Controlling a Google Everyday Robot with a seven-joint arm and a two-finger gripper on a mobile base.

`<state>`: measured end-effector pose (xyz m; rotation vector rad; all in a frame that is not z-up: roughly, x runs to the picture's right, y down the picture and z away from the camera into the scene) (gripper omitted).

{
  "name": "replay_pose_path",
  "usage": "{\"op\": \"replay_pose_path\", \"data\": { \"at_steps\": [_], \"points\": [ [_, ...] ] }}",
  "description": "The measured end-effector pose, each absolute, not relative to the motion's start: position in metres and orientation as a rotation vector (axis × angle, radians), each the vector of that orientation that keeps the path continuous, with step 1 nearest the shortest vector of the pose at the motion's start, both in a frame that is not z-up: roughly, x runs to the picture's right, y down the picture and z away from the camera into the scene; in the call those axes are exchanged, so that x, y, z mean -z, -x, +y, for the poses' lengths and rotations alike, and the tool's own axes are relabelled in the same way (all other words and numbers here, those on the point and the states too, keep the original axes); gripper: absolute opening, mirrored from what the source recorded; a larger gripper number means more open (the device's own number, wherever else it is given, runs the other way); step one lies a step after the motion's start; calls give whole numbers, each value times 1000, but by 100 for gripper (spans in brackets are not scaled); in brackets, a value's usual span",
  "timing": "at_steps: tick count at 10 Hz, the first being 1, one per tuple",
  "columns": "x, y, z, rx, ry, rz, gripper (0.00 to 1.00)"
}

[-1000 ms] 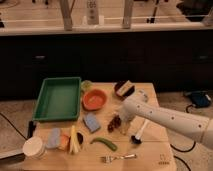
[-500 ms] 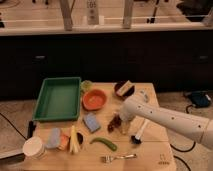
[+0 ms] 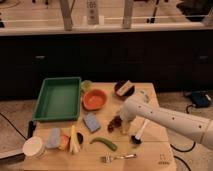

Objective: Place grapes in tray

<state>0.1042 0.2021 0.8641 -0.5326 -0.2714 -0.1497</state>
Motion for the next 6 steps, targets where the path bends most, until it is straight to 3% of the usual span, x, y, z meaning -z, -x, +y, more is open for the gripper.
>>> {"op": "replay_pose_path", "data": {
  "at_steps": [3,6],
  "points": [
    [-867,-105,202,143,531,-276,73],
    [-865,-106,201,143,531,-276,77]
  ]
}}
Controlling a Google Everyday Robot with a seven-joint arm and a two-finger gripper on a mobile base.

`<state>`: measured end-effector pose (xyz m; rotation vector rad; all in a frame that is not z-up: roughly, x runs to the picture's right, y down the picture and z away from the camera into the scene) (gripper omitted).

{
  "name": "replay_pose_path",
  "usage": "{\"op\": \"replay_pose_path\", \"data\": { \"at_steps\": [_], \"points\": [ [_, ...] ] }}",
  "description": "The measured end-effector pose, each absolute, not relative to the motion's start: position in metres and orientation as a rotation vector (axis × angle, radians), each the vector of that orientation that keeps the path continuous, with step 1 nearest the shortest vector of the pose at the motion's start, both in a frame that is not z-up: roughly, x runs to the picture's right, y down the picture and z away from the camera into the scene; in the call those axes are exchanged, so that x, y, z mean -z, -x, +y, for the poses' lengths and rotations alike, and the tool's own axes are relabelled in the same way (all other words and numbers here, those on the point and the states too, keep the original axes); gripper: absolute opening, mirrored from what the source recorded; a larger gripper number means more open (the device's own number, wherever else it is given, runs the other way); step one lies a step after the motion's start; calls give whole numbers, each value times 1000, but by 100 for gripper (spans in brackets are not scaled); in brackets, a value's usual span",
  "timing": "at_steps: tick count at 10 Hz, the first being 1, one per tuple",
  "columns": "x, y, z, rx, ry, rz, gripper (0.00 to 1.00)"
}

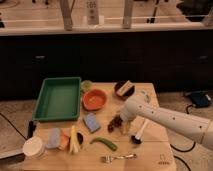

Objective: Place grapes in tray

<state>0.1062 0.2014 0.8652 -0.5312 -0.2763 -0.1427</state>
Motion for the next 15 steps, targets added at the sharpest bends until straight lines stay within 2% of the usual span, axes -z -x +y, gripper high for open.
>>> {"op": "replay_pose_path", "data": {
  "at_steps": [2,4,6,7,11,13,15],
  "points": [
    [-865,-106,201,142,531,-276,67],
    [-865,-106,201,143,532,-276,67],
    [-864,-107,201,142,532,-275,72],
    [-863,-108,200,142,532,-275,67],
    [-863,-111,200,133,531,-276,31],
    [-861,-111,198,139,531,-276,29],
    [-862,-113,199,128,530,-275,20]
  ]
}}
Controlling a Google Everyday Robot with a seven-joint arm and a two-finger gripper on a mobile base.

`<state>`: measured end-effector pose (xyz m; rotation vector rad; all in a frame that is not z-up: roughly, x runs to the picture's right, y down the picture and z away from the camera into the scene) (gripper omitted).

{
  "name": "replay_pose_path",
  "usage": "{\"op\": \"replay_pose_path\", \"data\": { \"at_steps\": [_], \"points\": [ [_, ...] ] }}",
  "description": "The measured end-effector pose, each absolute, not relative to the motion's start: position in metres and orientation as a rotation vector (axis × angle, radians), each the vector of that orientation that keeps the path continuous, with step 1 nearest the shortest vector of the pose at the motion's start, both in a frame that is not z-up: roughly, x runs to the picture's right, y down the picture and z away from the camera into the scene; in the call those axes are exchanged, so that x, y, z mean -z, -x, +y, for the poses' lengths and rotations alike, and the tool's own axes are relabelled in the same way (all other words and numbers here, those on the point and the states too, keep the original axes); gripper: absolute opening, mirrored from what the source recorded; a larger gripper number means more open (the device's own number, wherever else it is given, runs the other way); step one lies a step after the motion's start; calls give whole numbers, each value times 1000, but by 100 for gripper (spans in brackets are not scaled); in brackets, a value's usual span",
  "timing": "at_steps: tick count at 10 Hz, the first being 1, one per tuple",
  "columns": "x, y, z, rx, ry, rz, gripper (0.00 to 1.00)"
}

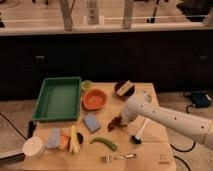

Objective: Place grapes in tray

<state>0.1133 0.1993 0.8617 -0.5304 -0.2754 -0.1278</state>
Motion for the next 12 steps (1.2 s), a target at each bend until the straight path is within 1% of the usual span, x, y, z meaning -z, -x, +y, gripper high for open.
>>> {"op": "replay_pose_path", "data": {
  "at_steps": [1,2,3,4,6,8,12],
  "points": [
    [-862,-118,200,120,528,-272,20],
    [-861,-122,198,121,523,-266,16],
    [-855,-121,189,128,517,-263,6],
    [-848,-120,180,130,510,-262,2],
    [-839,-127,168,130,503,-249,2],
    [-837,-127,165,134,497,-244,2],
    [-816,-128,139,151,468,-222,2]
  ]
}}
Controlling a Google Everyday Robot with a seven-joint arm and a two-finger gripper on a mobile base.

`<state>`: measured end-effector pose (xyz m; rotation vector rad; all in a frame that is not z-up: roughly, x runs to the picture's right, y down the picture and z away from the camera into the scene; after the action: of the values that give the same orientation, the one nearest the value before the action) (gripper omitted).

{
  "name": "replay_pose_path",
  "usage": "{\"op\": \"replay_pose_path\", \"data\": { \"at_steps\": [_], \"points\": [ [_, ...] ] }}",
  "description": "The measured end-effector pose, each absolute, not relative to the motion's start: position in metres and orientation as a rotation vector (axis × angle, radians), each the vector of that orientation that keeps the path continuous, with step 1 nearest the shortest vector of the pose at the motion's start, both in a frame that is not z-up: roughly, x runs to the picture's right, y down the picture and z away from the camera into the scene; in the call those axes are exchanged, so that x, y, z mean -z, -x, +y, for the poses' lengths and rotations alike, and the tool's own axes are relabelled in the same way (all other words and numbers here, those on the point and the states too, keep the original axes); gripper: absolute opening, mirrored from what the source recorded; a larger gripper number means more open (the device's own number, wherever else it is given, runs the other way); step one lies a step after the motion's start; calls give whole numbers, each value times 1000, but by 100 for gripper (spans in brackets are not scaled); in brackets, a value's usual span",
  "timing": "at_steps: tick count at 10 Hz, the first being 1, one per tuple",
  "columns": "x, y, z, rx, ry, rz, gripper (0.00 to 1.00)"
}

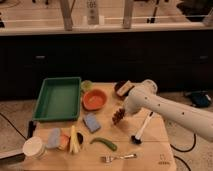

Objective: Place grapes in tray

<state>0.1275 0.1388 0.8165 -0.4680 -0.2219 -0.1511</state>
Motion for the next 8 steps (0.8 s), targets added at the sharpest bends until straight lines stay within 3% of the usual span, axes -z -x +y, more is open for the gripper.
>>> {"op": "replay_pose_path", "data": {
  "at_steps": [8],
  "points": [
    [-803,-109,109,211,426,-204,2]
  ]
}}
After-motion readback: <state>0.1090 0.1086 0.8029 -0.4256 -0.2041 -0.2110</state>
